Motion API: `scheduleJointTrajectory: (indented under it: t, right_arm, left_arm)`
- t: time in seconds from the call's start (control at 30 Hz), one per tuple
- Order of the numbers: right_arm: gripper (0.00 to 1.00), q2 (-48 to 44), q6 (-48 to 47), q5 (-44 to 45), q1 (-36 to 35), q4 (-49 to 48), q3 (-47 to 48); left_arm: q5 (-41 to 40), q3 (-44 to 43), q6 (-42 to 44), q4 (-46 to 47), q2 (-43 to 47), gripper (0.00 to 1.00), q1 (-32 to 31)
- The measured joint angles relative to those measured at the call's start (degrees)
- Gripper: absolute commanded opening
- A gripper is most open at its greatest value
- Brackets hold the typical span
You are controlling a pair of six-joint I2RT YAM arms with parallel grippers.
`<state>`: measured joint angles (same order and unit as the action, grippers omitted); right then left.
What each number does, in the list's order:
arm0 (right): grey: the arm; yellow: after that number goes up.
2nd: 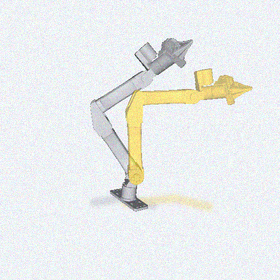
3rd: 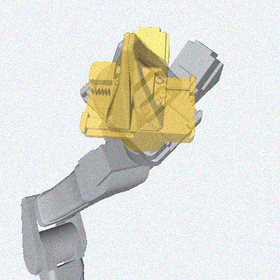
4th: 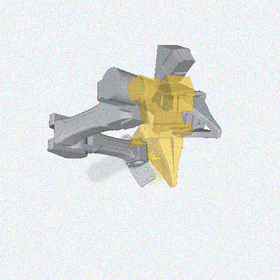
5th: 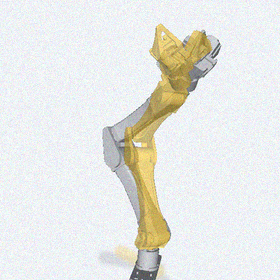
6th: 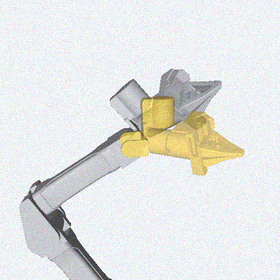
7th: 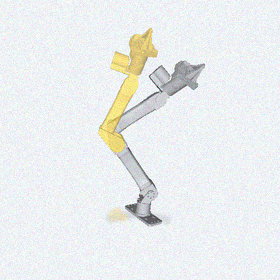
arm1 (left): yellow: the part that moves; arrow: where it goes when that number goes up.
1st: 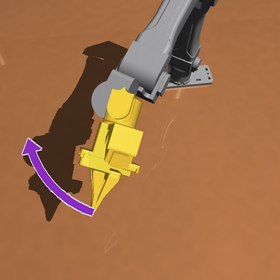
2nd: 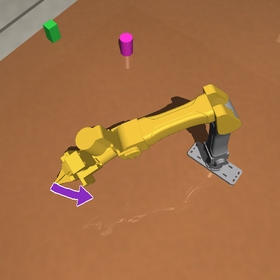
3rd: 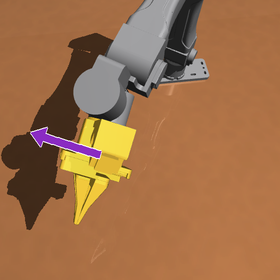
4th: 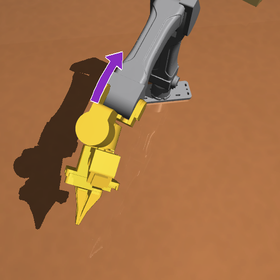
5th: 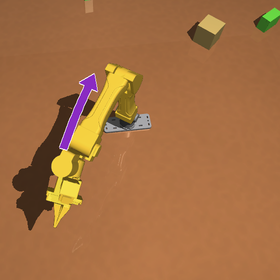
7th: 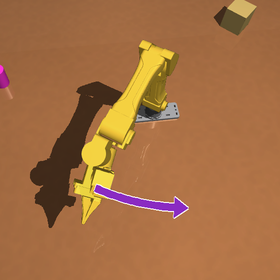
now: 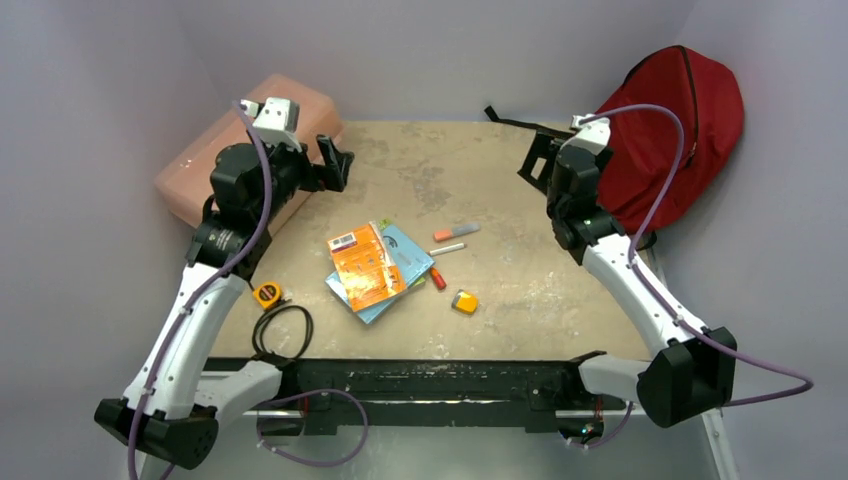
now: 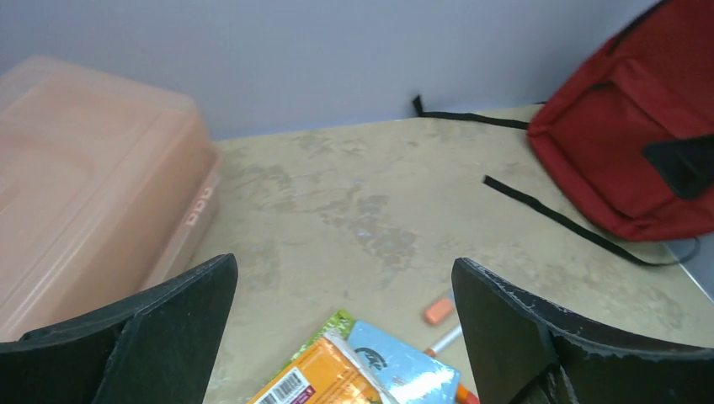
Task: Pack the student bag
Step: Move the student bag to the center of the board.
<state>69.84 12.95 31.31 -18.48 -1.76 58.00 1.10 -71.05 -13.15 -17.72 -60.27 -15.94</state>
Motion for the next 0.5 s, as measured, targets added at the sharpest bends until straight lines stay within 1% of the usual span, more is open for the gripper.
scheduleJointTrajectory:
  t: [0.1,0.2,0.37,0.5]
  right_arm:
    - [0.99,1.1,0.3,2.0,-0.1,0.5,2.7]
    - [0.99,1.9,0.5,2.5,-0.2,0.8,3.8]
    - [0.99,3.1,0.5,2.3,0.1,1.4,4.0]
    - [0.99,5.4,0.2,3.3,1.9,2.9,6.7]
  left_arm:
    - [4.2,0.0,0.8,-0.7,3.1,1.0,-1.9]
    - [6.6,0.3,1.3,-1.0,4.5,1.0,-2.4]
    - [8.9,2.5,1.4,-0.8,5.7,1.0,-3.0]
    - [9.4,4.0,1.2,-0.7,5.7,1.0,-3.6]
